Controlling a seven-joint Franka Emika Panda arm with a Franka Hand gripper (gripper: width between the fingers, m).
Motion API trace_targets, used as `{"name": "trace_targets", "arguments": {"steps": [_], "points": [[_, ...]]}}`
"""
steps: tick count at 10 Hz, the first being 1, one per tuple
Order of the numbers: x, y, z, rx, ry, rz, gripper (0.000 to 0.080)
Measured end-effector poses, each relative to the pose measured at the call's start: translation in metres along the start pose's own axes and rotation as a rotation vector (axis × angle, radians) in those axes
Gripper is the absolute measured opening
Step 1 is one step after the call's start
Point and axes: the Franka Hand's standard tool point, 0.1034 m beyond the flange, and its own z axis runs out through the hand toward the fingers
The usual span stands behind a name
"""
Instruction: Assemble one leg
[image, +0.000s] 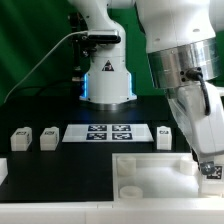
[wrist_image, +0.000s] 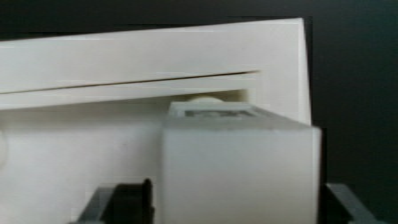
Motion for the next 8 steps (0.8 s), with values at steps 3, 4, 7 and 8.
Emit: {"name": "trace_targets", "arguments": {"steps": [3,4,7,8], "points": [[-0.017,0.006,0.005,-0.023,0.032,-0.338,0.0610],[-0.022,0.006,0.005,-0.033,0.045,-0.464,0.0640],[-0.018,0.005,0.005,-0.041,0.046,-0.765,0.0648],[-0.017,0.005,0.004,-0.047,0.047,-0.868,0.0649]]}}
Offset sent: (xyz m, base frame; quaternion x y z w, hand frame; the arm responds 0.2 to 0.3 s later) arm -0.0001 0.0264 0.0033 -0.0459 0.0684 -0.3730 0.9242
